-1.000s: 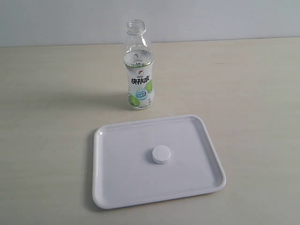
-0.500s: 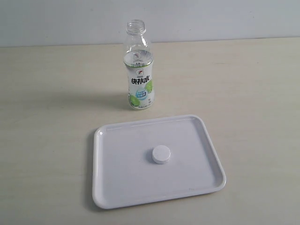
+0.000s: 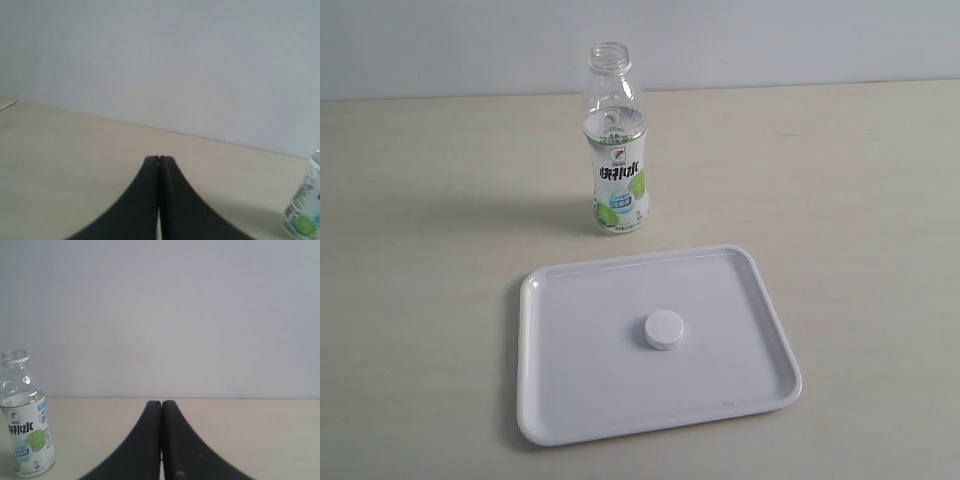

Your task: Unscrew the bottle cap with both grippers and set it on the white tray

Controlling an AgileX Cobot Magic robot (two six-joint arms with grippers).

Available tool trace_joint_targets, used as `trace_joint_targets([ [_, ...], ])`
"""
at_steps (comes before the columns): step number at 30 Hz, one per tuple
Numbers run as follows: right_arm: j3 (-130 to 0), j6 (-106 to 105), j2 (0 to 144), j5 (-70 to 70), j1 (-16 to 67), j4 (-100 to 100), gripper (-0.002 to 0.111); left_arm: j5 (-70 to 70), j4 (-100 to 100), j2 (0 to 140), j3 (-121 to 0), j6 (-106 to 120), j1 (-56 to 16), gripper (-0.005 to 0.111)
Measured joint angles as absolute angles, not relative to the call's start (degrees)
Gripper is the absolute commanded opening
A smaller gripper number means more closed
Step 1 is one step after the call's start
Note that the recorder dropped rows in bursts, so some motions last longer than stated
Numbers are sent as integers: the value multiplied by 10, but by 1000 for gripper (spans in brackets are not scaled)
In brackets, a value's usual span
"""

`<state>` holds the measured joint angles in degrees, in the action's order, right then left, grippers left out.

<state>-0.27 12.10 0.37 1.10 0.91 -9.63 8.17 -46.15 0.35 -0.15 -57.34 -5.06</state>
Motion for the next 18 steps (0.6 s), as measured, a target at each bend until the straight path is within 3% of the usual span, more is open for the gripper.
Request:
trace_joint_targets([
  [3,-3,121,4,11,9,-96,0,86,-453,4,-1,-574,-103,0],
  [11,-3,121,4,11,9,-96,0,89,-434,4,-1,-594,-110,0],
  [18,-3,121,4,11,9,-96,0,91,-201,4,-1,-230,-96,0],
])
